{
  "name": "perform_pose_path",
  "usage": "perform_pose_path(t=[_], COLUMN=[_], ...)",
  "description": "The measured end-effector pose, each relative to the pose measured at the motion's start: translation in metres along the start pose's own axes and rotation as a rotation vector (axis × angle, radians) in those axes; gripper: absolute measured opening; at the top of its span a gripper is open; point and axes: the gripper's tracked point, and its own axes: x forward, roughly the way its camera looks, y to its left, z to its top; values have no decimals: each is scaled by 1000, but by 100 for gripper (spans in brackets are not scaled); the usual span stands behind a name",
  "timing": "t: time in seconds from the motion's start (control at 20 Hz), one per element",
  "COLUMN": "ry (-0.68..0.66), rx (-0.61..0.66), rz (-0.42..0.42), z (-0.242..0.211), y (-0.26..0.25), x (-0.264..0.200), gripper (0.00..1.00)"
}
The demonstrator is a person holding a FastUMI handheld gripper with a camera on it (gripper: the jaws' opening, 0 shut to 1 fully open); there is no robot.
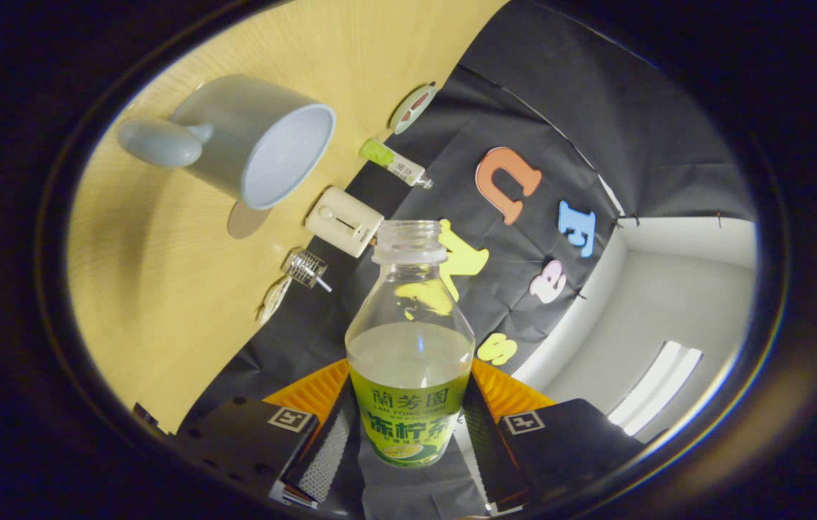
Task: Take the bottle from table, then pour the juice into the cup, finally place the bottle on the coaster
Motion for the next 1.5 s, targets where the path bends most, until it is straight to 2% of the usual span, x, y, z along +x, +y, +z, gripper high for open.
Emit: perform_pose_path(t=[0.25,0.7,0.8,1.05,1.25,1.5], ry=[18,13,18,46,38,29], rx=[220,503,601,899,1109,1508], rz=[143,150,192,310,327,409], z=[3,8,13,10,-8,-25], y=[15,3,11,20,3,-16], x=[-19,-36,-39,-55,-58,-51], gripper=[81,82,81,81,82,81])
